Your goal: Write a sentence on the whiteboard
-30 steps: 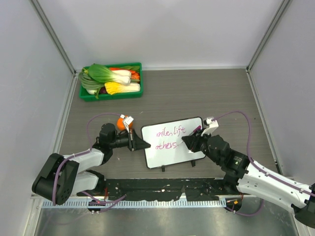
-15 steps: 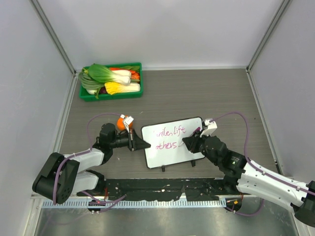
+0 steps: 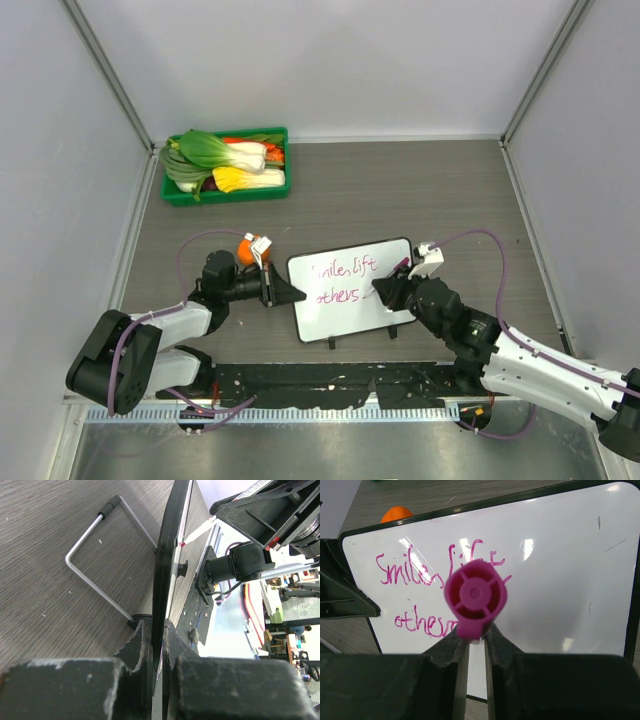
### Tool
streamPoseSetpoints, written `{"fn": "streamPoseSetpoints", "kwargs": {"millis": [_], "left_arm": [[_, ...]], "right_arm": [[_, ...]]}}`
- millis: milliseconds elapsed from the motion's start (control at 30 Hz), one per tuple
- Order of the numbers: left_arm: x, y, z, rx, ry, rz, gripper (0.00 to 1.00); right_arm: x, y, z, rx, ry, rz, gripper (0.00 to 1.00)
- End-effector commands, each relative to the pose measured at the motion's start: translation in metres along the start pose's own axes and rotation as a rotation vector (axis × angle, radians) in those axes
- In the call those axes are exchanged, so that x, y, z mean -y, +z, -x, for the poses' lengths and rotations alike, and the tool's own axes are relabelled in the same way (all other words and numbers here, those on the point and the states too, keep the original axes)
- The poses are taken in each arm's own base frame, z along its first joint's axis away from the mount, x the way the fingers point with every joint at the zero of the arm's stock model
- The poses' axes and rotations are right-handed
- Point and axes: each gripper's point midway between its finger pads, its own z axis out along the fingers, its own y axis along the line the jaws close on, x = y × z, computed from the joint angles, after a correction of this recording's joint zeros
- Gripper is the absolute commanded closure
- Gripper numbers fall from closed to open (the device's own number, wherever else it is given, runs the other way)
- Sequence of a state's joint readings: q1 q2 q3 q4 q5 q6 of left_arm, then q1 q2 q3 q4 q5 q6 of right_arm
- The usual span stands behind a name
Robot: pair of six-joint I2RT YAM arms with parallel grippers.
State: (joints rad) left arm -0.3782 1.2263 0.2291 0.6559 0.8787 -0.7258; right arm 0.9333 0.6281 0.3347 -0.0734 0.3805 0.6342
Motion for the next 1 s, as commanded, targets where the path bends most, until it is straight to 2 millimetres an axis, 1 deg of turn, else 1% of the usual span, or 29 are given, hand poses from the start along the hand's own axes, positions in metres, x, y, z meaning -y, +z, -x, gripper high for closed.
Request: {"fn": "streamPoseSetpoints", "kwargs": {"millis": [0,133,333,500,567,733,967], "left_arm": [[-0.028,-0.001,0.003,0.042,0.029,0.128,1.0],[-0.028,0.0,0.002,0.037,0.027,0.126,1.0],[-0.028,-0.001,0.003,0.04,0.03,0.127,1.0],[-0.029,-0.001,0.003,0.041,0.029,0.131,1.0],[-0.028,-0.001,0.003,0.042,0.031,0.128,1.0],[-0.028,-0.001,0.003,0.043,0.031,0.131,1.0],[-0.028,-0.002,0.003,0.045,0.033,0.133,1.0]], "right_arm": [[0.016,0.003,0.002,0.026,-0.018,-0.081,0.99],[0.015,0.004,0.003,0.024,-0.03,-0.076,0.99],[-0.002,0.004,0.011,0.027,-0.03,-0.013,0.99],[-0.015,0.003,0.025,0.05,-0.021,0.02,0.99],[-0.018,0.003,0.027,0.051,-0.022,0.029,0.99],[-0.025,0.001,0.034,0.06,-0.018,0.051,0.99],[-0.027,-0.006,0.039,0.086,0.015,0.075,1.0]]}}
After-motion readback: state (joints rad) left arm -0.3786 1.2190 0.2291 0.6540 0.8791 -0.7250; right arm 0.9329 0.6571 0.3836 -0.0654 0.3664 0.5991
